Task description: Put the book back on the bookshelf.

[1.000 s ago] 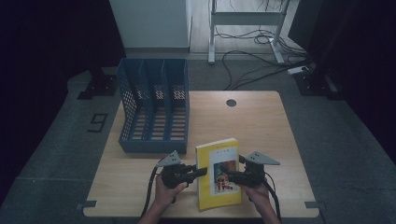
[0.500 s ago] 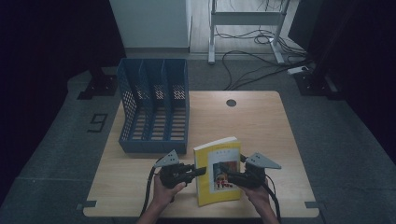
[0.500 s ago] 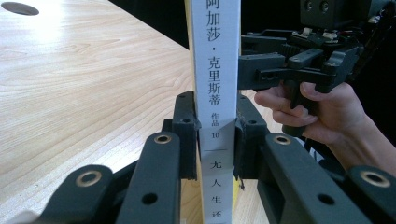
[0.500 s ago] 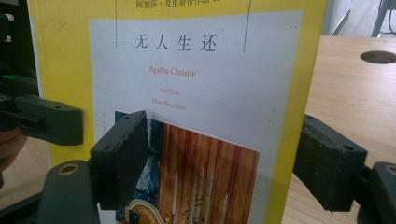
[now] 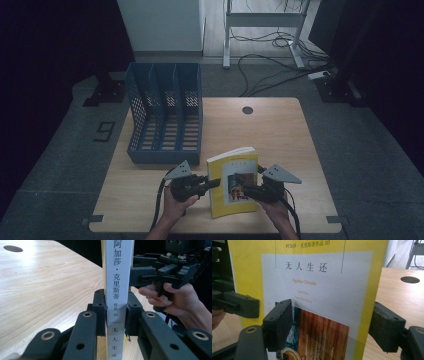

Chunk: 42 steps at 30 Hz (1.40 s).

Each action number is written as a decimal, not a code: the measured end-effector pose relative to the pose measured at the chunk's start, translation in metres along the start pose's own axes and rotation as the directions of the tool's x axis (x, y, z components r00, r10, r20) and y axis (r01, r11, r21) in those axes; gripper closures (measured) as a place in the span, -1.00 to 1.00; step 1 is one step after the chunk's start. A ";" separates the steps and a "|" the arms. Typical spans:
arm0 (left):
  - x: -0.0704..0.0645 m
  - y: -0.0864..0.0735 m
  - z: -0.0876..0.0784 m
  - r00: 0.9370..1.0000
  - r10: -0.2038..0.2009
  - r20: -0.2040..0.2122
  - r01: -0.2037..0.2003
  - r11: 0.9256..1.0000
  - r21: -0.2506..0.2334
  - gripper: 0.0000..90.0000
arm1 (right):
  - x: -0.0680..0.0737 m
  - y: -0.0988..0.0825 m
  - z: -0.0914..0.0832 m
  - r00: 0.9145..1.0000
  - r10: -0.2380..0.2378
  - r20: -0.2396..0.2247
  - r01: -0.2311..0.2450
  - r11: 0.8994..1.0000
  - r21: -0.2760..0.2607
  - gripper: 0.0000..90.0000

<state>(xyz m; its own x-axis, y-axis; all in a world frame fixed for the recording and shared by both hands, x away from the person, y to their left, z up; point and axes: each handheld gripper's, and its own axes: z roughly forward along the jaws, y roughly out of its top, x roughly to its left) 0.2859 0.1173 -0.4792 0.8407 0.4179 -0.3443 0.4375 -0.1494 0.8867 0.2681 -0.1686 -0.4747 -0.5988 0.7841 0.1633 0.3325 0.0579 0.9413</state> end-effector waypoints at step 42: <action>-0.002 0.016 0.001 0.999 -0.034 -0.023 0.034 0.999 -0.033 0.52 | 0.002 -0.004 0.003 1.000 -0.026 -0.005 0.026 1.000 0.011 -0.40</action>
<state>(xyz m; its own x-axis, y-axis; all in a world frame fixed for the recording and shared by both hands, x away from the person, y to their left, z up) 0.2916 0.1131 -0.4643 0.8175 0.4435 -0.3673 0.4545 -0.1052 0.8845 0.2681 -0.1655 -0.4789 -0.6106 0.7795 0.1398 0.3246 0.0853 0.9420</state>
